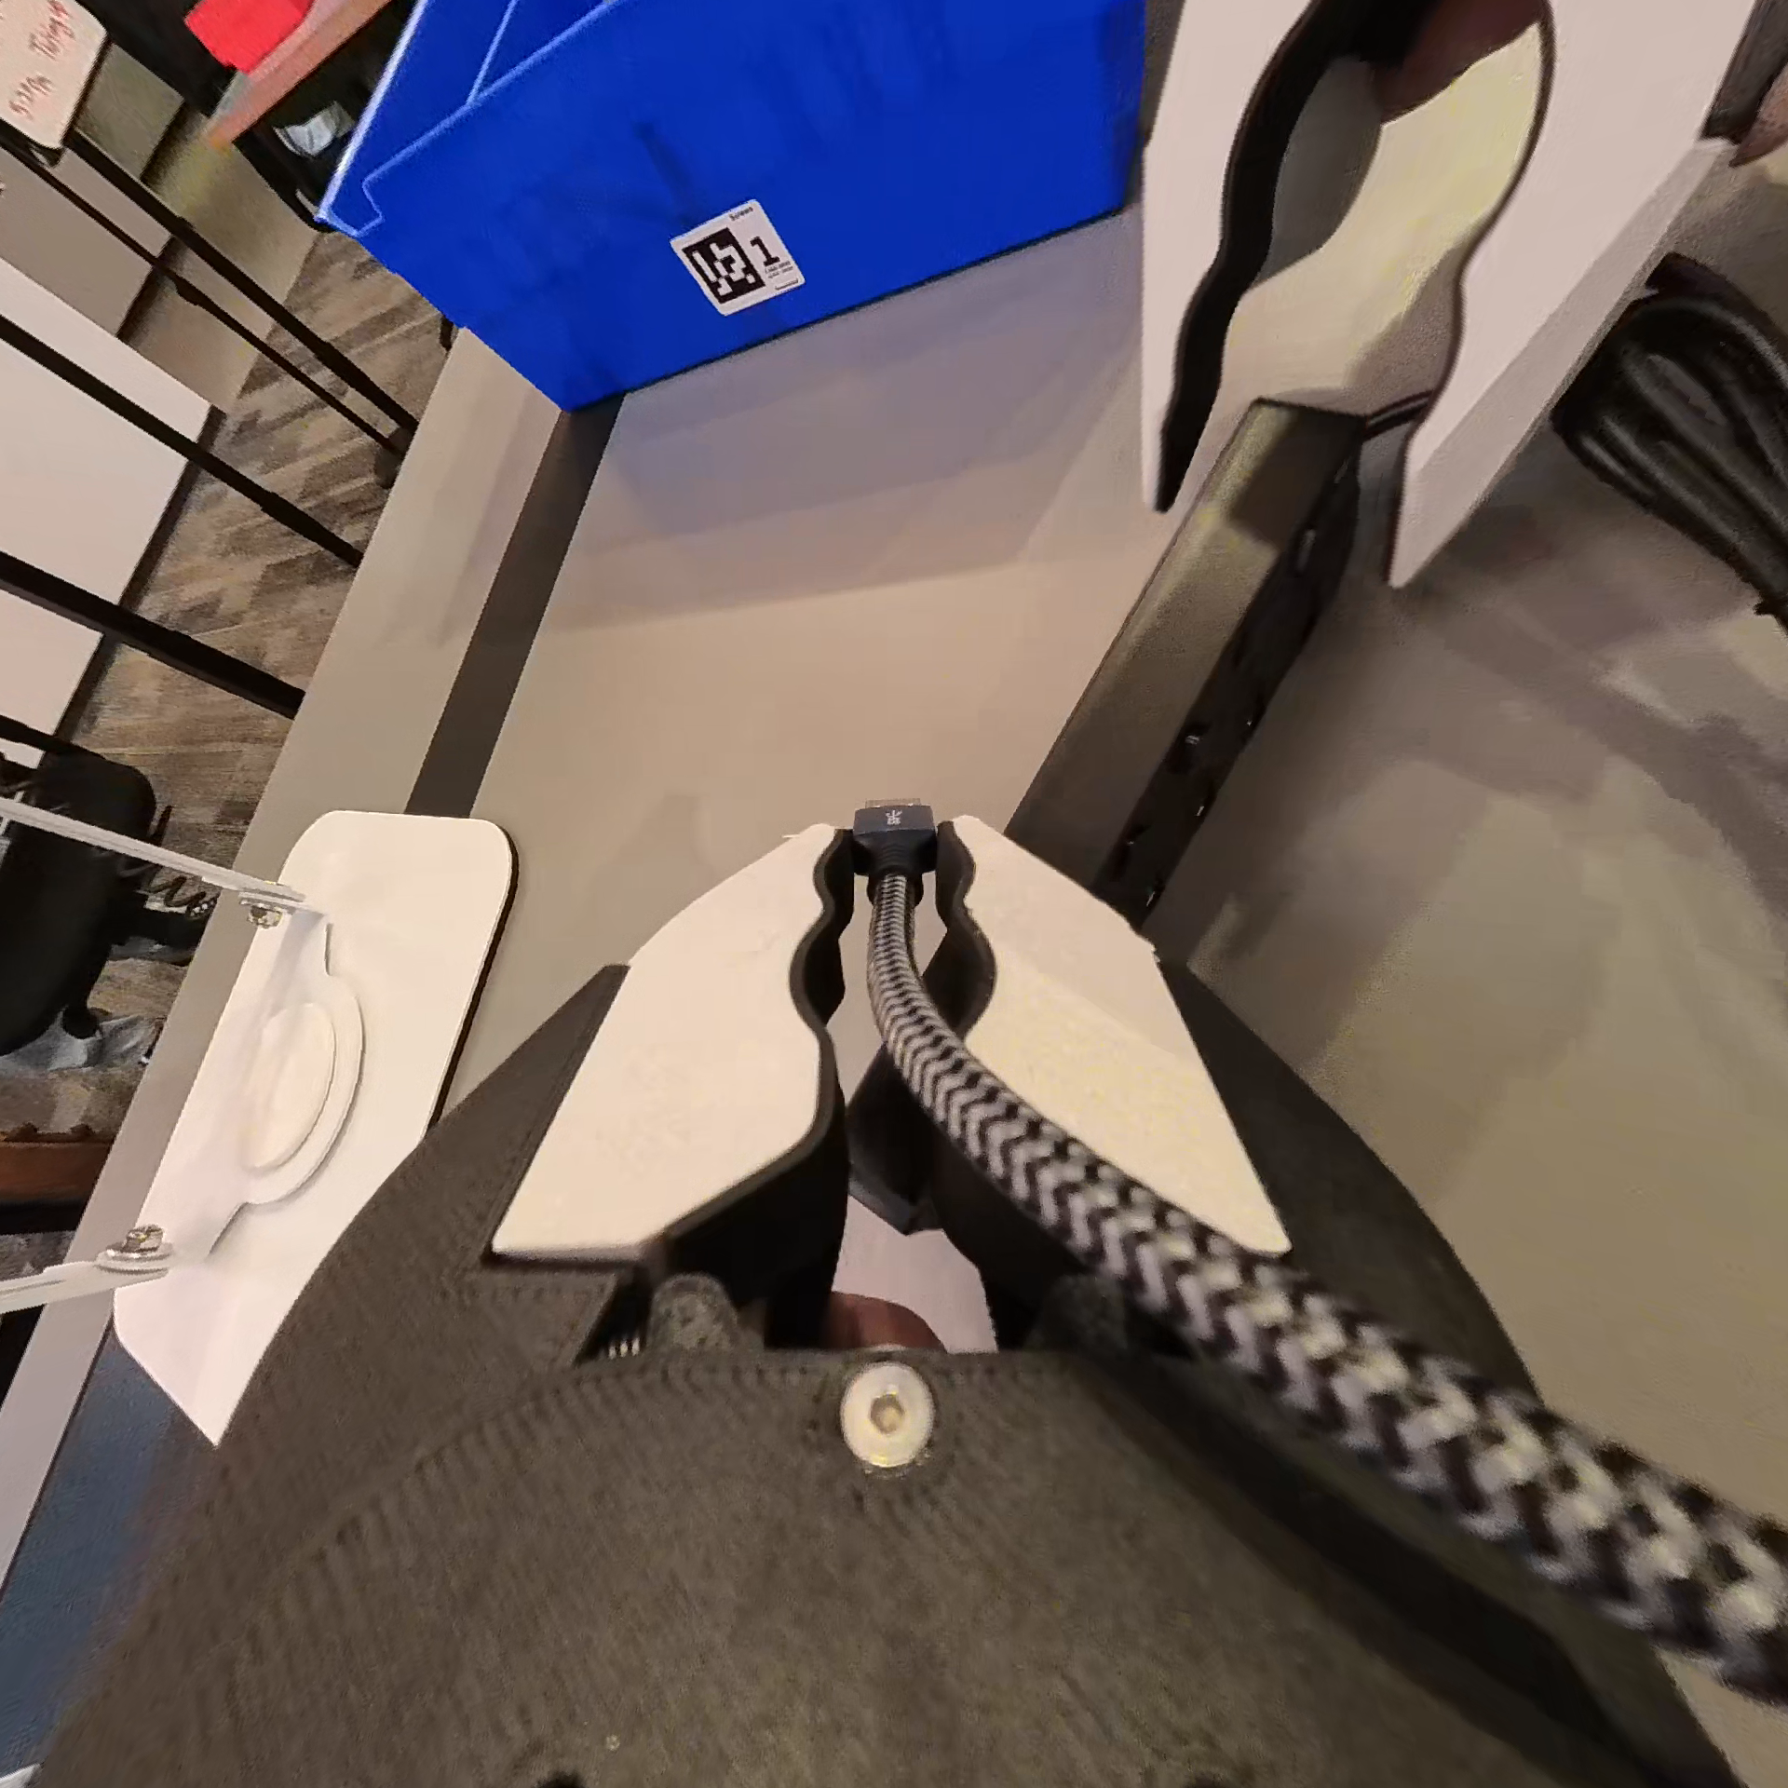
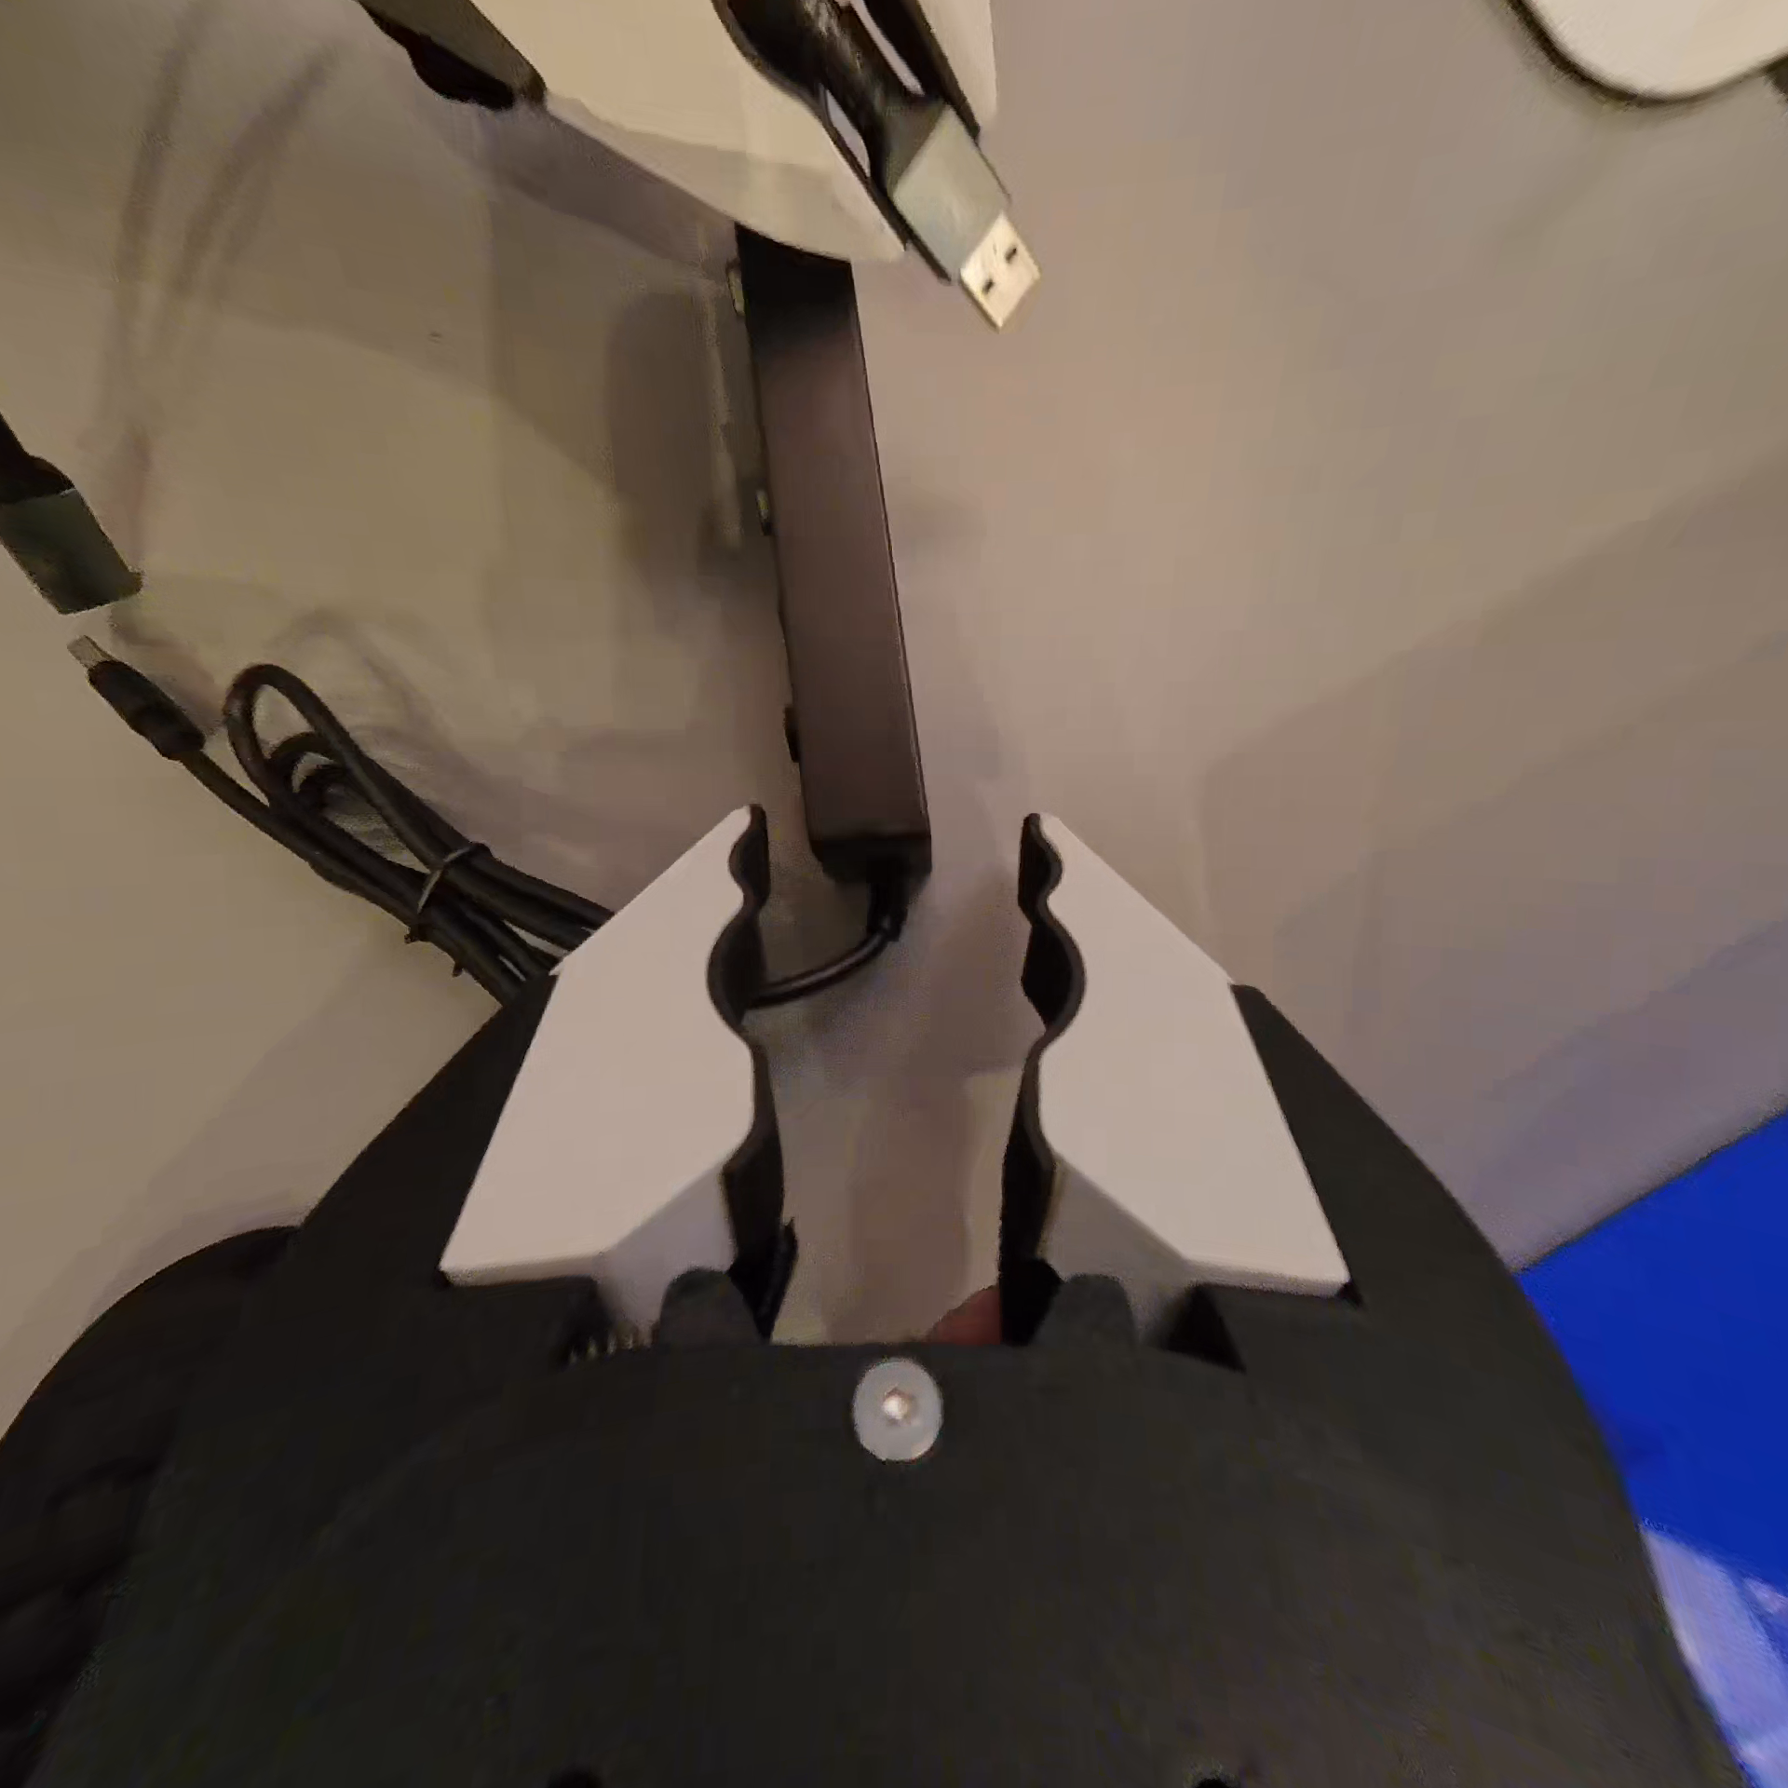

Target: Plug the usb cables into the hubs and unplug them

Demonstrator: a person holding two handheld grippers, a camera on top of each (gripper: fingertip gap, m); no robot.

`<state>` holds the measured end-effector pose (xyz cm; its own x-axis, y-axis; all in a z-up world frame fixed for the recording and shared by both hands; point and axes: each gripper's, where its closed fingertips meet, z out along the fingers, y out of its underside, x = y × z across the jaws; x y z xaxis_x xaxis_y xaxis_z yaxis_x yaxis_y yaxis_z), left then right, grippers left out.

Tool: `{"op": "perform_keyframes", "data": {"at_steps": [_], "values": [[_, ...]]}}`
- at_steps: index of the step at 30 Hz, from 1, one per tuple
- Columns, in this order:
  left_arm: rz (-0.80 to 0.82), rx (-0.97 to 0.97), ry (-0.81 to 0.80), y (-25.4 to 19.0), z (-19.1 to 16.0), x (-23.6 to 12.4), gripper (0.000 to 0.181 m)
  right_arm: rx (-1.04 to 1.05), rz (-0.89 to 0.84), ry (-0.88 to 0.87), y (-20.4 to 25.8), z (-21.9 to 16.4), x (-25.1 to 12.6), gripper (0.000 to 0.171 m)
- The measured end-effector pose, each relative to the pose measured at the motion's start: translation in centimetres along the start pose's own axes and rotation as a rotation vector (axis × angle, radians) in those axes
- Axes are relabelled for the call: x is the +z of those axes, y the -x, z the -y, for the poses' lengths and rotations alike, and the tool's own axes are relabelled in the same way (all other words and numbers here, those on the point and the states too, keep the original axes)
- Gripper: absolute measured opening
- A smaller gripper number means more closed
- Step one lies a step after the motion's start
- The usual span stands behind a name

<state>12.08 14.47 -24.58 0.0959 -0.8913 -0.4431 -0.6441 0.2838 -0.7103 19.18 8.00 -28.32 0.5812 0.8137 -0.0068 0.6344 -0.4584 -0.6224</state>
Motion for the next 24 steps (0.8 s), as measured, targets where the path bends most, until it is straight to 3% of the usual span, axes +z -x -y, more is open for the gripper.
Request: {"op": "perform_keyframes", "data": {"at_steps": [2,4,6,10,16,24], "values": [[-0.002,-0.001,0.001,0.0,0.0,0.1,0.017,-0.001,-0.011,0.03,0.1,-1.0,0.7,0.056],[-0.004,-0.001,0.001,0.0,0.0,0.1,0.016,0.007,0.0,-0.012,0.5,-0.4,1.2,0.05],[-0.002,-0.009,0.003,0.1,-0.1,0.1,0.016,0.011,-0.023,-0.041,0.3,0.2,1.5,0.028],[0.005,-0.01,0.003,0.2,-0.2,-0.1,0.016,-0.003,-0.004,-0.055,0.6,0.2,1.3,0.023],[0.029,-0.058,-0.052,1.5,0.7,-0.9,0.016,-0.063,-0.024,-0.056,0.3,3.3,-3.2,0.022],[0.064,-0.115,-0.132,2.5,2.1,-1.5,0.016,-0.308,-0.068,0.288,-0.8,7.8,-9.0,0.022]]}}
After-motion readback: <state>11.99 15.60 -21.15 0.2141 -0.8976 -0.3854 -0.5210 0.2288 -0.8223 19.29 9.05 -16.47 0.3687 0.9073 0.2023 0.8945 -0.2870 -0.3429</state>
